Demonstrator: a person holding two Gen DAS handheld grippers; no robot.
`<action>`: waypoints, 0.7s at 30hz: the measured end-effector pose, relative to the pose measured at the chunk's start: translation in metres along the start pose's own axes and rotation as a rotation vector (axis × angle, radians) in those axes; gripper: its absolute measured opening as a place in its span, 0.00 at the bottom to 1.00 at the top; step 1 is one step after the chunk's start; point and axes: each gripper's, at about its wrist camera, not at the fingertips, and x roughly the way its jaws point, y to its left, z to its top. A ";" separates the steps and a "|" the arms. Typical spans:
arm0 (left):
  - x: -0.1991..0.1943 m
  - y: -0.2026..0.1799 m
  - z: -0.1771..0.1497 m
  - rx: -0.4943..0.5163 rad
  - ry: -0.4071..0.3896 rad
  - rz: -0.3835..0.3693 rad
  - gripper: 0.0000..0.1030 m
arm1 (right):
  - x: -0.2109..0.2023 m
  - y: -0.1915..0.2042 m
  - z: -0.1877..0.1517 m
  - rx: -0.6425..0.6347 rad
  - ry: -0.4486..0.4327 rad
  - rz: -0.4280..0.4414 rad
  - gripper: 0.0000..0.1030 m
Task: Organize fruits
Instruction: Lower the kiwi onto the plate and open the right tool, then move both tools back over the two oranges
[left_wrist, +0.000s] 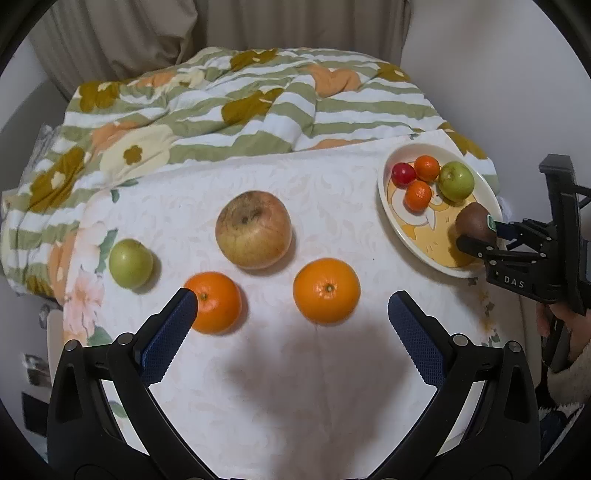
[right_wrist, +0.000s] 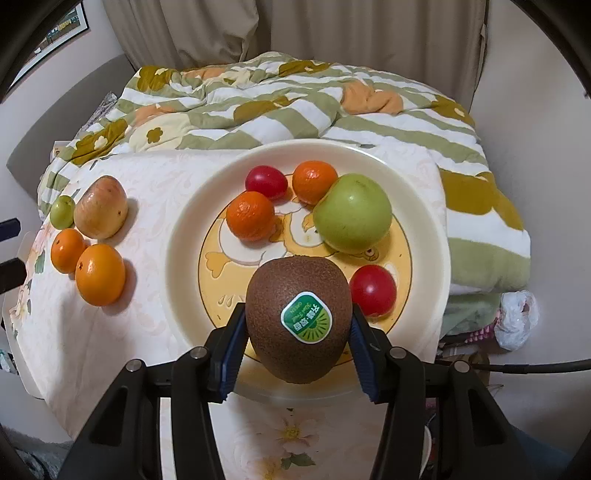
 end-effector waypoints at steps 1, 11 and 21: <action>-0.001 0.000 -0.002 -0.006 0.002 -0.005 1.00 | 0.000 0.000 -0.001 0.002 0.001 0.003 0.47; -0.009 -0.002 -0.013 -0.007 -0.011 0.033 1.00 | -0.023 0.003 -0.006 0.011 -0.084 0.008 0.99; -0.041 0.006 -0.031 -0.050 -0.056 0.073 1.00 | -0.056 0.004 -0.013 -0.007 -0.182 0.012 0.99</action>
